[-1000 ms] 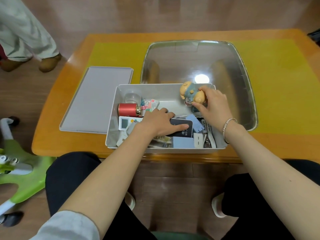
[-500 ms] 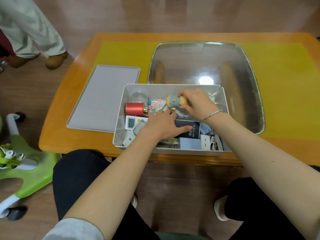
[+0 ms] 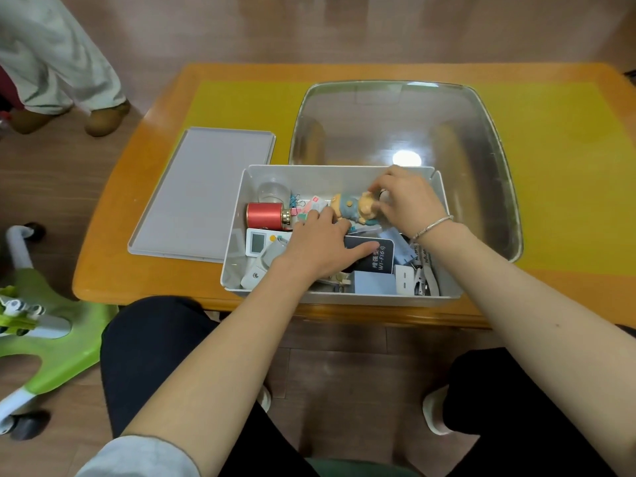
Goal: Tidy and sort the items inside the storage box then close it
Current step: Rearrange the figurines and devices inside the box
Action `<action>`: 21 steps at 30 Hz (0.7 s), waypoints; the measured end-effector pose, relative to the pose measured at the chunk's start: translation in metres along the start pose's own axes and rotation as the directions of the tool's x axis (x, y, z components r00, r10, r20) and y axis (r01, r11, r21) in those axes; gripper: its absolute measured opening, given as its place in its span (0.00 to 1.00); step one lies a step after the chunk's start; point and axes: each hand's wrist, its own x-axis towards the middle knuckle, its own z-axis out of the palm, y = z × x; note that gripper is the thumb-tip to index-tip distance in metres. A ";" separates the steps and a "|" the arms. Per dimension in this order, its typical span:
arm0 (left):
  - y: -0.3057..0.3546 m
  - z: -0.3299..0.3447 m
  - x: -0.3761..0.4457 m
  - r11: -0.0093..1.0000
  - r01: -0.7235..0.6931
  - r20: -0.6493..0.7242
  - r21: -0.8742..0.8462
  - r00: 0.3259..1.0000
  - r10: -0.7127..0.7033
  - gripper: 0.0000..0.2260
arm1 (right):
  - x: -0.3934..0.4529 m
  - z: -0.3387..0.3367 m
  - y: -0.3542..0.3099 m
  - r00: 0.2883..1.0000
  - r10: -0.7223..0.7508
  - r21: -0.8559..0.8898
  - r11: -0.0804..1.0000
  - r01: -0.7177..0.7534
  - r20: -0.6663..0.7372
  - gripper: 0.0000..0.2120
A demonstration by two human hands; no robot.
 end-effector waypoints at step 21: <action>0.024 0.007 0.017 0.999 -0.025 0.145 -0.025 0.989 0.028 0.48 | 0.004 -0.019 0.040 0.996 0.081 -0.258 0.962 -0.088 -0.039 0.12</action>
